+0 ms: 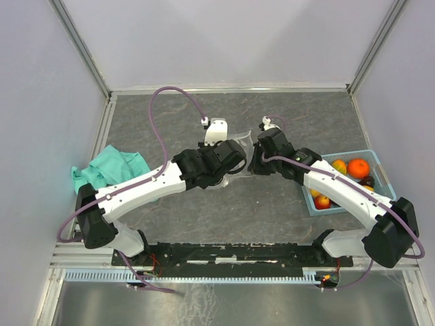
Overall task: Place the food in the zip-top bag and seal the zipper
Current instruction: Open the zipper of the food storage bag.
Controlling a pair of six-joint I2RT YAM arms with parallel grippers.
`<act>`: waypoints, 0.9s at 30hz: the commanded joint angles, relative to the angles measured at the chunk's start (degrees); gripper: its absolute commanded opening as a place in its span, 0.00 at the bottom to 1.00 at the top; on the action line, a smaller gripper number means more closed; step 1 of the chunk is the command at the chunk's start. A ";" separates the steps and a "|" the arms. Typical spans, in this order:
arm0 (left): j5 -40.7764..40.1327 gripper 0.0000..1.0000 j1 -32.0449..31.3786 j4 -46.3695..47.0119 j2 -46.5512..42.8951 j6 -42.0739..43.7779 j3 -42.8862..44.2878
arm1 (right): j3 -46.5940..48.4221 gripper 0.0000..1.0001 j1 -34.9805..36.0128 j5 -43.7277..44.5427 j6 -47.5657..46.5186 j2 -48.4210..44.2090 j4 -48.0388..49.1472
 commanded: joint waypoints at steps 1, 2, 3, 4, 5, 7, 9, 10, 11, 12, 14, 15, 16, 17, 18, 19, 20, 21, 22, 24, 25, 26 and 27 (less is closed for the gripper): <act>1.40 0.17 0.17 2.73 -2.66 1.69 -0.25 | 3.19 0.03 0.06 1.20 -4.85 -0.11 -1.70; 2.30 0.21 0.17 3.38 -2.62 2.20 -0.31 | 3.38 0.03 0.07 0.76 -4.84 -0.20 -1.60; 3.00 0.23 0.17 3.83 -2.43 2.69 -0.21 | 3.54 0.03 0.07 0.37 -4.84 -0.17 -1.61; 3.61 0.26 0.14 4.08 -2.28 2.99 -0.01 | 3.77 0.03 0.13 0.08 -4.77 -0.10 -1.59; 4.18 0.28 0.10 4.33 -2.08 3.32 0.28 | 3.90 0.03 0.09 -0.19 -4.72 -0.06 -1.58; 5.40 0.31 0.16 4.84 -1.70 4.06 0.85 | 4.02 0.02 0.09 -0.44 -4.46 0.00 -1.59; 6.50 0.32 0.17 5.03 -1.03 4.83 1.65 | 4.06 0.02 0.13 -0.53 -4.26 -0.02 -1.59; 6.87 0.32 0.17 4.97 -0.81 5.20 2.17 | 4.14 0.02 0.10 -0.62 -4.08 -0.06 -1.58; 7.09 0.33 0.12 4.82 -0.58 5.49 2.66 | 4.24 0.02 0.10 -0.67 -4.05 0.03 -1.63; 7.17 0.33 0.14 4.59 -0.43 5.61 3.12 | 4.35 0.02 0.10 -0.71 -4.05 0.14 -1.60; 7.20 0.34 0.16 4.18 -0.21 5.98 3.92 | 4.45 0.02 0.10 -0.82 -4.10 0.45 -1.58; 7.23 0.34 0.17 4.22 -0.26 6.18 4.24 | 4.42 0.02 0.10 -0.88 -4.20 0.61 -1.60; 7.23 0.34 0.18 4.24 -0.24 6.49 4.54 | 4.30 0.02 0.09 -0.70 -4.27 0.80 -1.63; 7.24 0.34 0.17 4.16 -0.21 6.97 4.85 | 4.14 0.02 0.10 -0.45 -4.34 0.85 -1.59; 7.17 0.34 0.15 4.11 -0.05 7.55 5.13 | 4.15 0.02 0.07 -0.23 -4.38 1.12 -1.73; 7.12 0.34 0.12 4.03 -0.08 7.99 5.34 | 4.07 0.03 0.08 0.04 -4.44 1.23 -1.85; 7.05 0.34 0.16 4.04 -0.02 8.27 5.41 | 4.00 0.03 0.15 0.21 -4.41 1.31 -1.85; 7.01 0.33 0.13 4.13 0.06 8.52 5.37 | 3.95 0.03 0.12 0.43 -4.37 1.43 -1.91; 6.99 0.31 0.15 4.27 0.11 8.98 5.30 | 3.99 0.03 0.13 0.63 -4.32 1.61 -1.89; 6.86 0.27 0.17 4.33 0.47 10.36 5.34 | 4.23 0.03 0.15 1.05 -4.04 1.93 -1.93; 6.71 0.23 0.17 4.28 0.70 11.12 5.37 | 4.37 0.03 0.08 1.30 -3.91 2.10 -1.89; 6.35 0.17 0.25 4.29 0.78 12.03 5.38 | 4.49 0.03 0.14 1.49 -3.76 2.32 -1.85; 6.01 0.13 0.38 4.28 0.93 12.81 5.38 | 4.51 0.03 0.12 1.75 -3.66 2.56 -1.89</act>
